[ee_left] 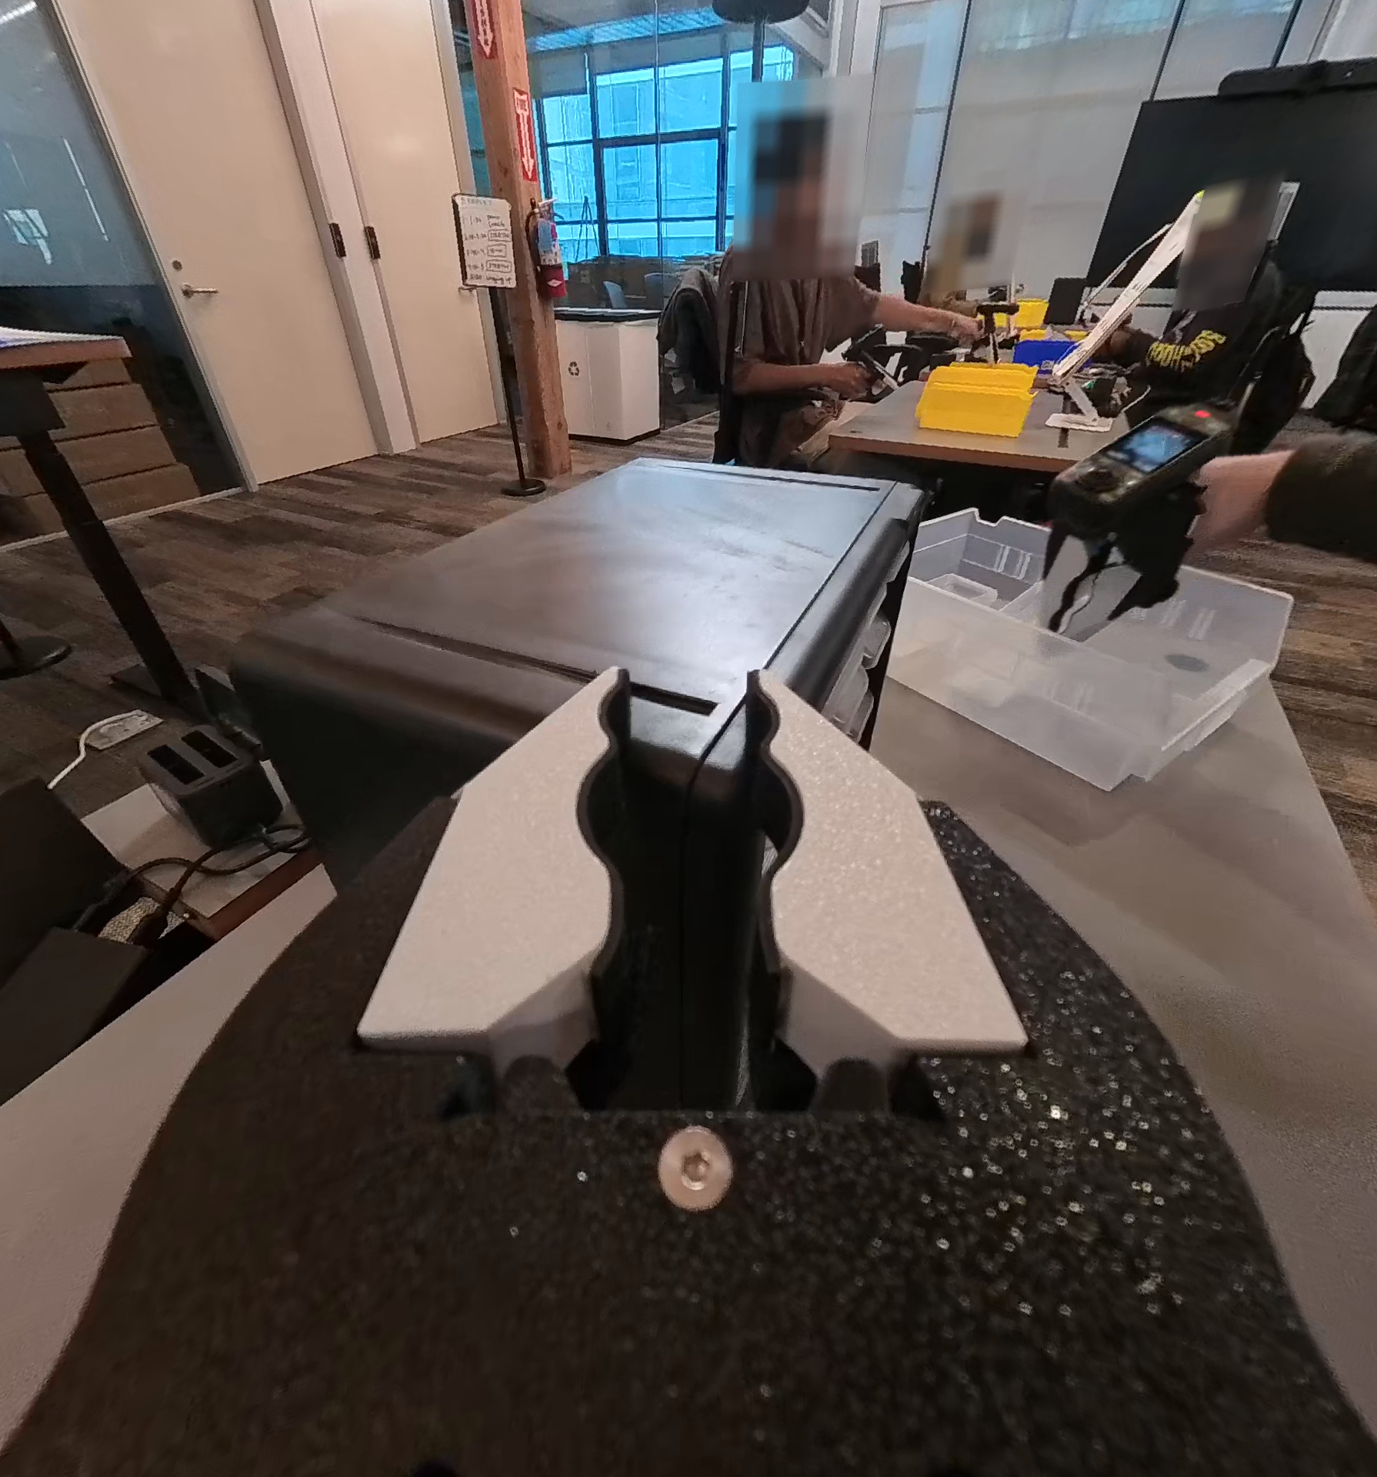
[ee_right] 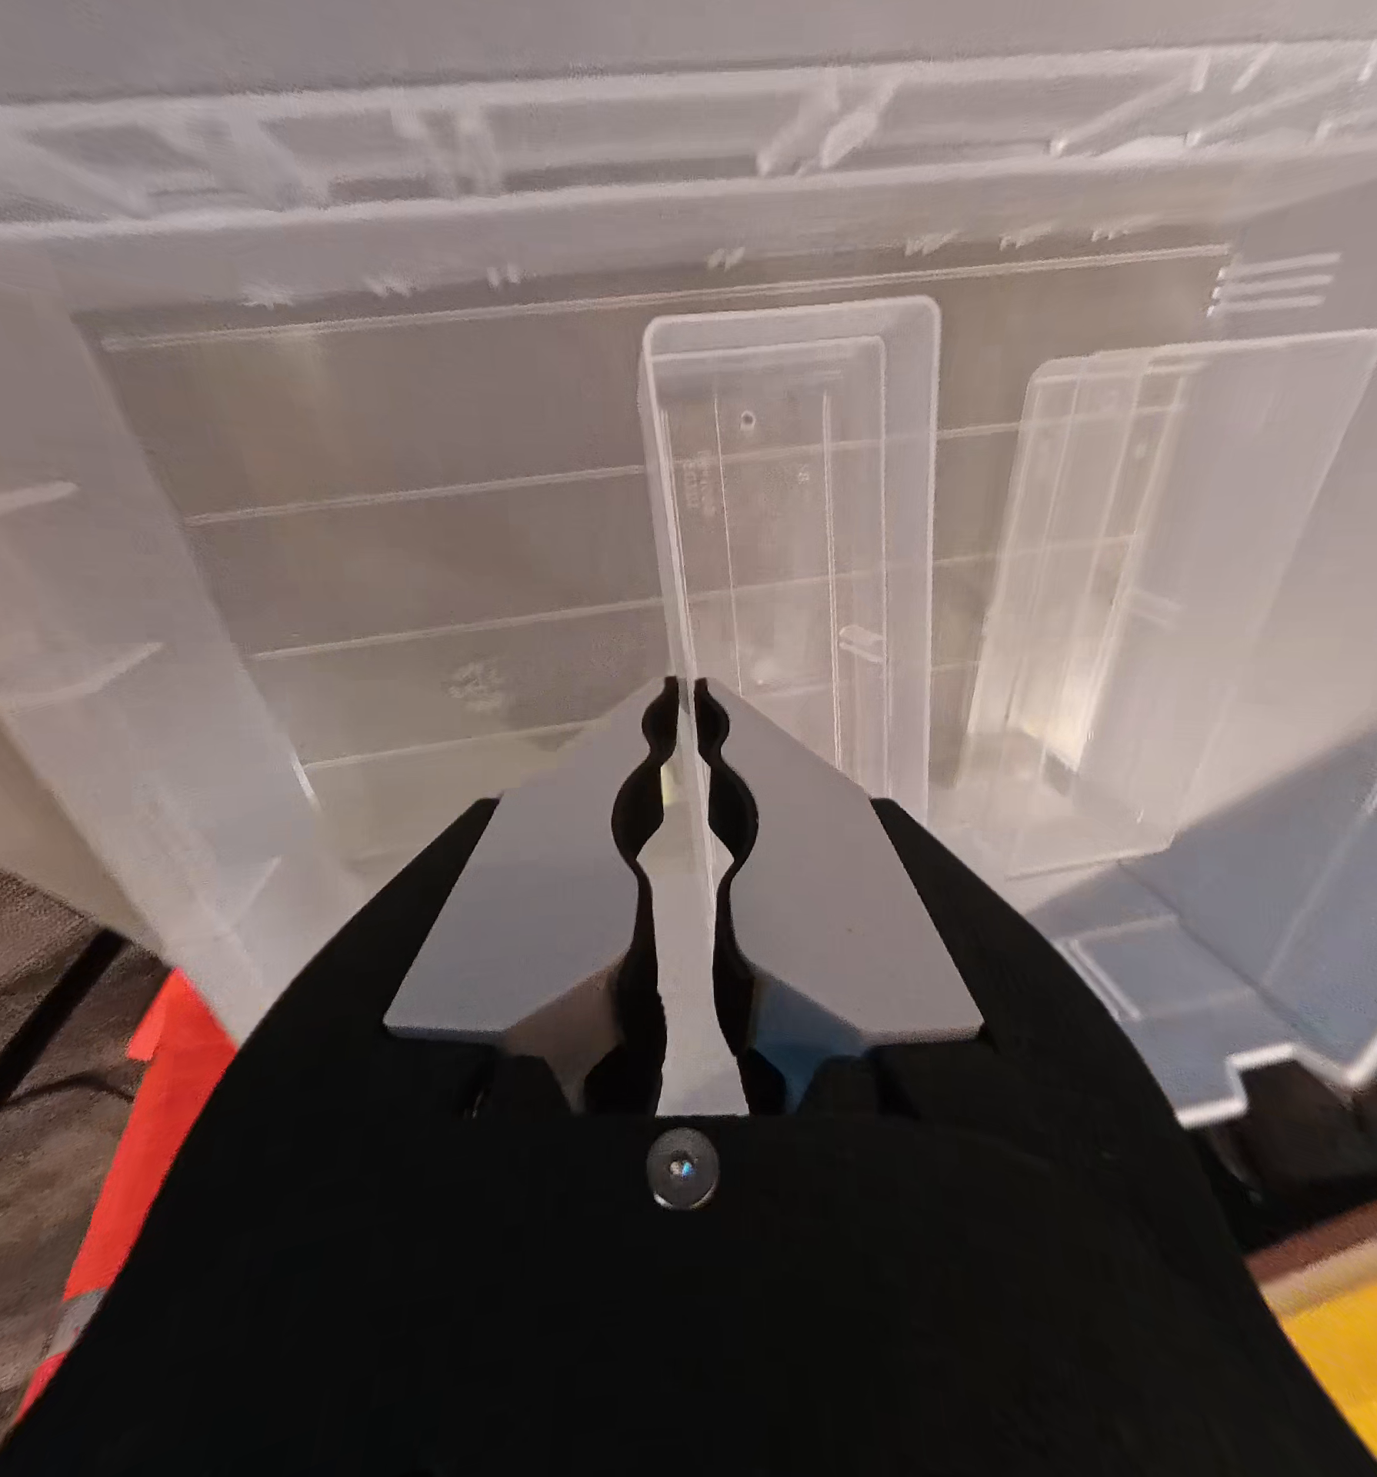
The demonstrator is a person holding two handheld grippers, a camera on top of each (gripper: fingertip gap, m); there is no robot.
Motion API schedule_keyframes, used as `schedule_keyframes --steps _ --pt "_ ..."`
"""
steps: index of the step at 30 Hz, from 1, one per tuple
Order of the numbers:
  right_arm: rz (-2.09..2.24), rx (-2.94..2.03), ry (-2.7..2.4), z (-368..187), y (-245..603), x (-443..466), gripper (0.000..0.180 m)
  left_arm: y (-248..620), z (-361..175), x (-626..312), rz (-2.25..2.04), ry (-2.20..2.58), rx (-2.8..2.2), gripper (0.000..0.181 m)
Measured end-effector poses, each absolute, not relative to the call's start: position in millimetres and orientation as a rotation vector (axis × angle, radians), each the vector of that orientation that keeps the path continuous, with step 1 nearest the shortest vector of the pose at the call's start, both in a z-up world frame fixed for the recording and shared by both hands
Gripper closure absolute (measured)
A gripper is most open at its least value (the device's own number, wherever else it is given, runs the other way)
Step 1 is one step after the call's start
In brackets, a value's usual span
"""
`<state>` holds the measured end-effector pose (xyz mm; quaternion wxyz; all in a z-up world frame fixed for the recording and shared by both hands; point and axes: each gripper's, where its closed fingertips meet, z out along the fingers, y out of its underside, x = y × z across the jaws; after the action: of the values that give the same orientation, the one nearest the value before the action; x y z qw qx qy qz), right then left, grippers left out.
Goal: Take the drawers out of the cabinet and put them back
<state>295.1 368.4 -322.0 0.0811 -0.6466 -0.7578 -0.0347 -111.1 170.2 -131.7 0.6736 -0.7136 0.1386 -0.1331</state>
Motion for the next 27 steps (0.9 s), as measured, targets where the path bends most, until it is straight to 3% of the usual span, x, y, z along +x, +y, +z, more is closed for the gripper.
schedule_keyframes --steps 17,22,27 --pt "-0.188 -1.939 -2.253 -337.0 413.1 286.0 0.176 170.8 -131.6 -111.0 -0.322 0.308 -1.594 0.154" --pt "-0.173 -1.971 -2.125 -329.7 408.9 286.8 0.155 170.9 -131.6 -111.0 -0.325 0.307 -1.592 0.154" --pt "-0.113 -1.812 -1.758 -269.0 407.6 268.6 0.139 171.0 -131.5 -110.9 -0.324 0.307 -1.593 0.154"
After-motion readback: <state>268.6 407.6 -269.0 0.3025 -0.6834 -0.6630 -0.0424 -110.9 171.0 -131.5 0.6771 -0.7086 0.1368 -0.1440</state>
